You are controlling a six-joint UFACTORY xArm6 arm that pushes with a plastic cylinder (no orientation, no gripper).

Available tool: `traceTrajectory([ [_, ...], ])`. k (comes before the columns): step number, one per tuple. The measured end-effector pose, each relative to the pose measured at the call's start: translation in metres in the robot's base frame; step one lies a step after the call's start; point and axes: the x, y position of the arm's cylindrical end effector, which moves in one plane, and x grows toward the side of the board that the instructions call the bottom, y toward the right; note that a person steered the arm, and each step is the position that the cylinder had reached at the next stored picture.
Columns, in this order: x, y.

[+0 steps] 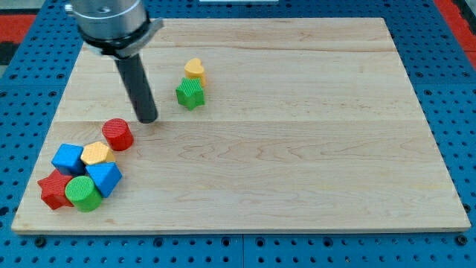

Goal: Slide the green star towards the blue triangle

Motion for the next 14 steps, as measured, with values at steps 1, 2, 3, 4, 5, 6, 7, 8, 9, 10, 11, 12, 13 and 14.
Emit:
traceTrajectory([
  [1, 0.006, 0.005],
  [2, 0.026, -0.026],
  [3, 0.029, -0.046],
  [4, 0.029, -0.053],
  [5, 0.027, -0.033],
  [6, 0.016, 0.057],
  [7, 0.015, 0.105],
  [8, -0.021, 0.111],
  [9, -0.033, 0.107],
  [10, -0.053, 0.098],
  [11, -0.065, 0.068],
  [12, -0.067, 0.048],
  [13, -0.073, 0.031],
  [14, -0.073, 0.008],
])
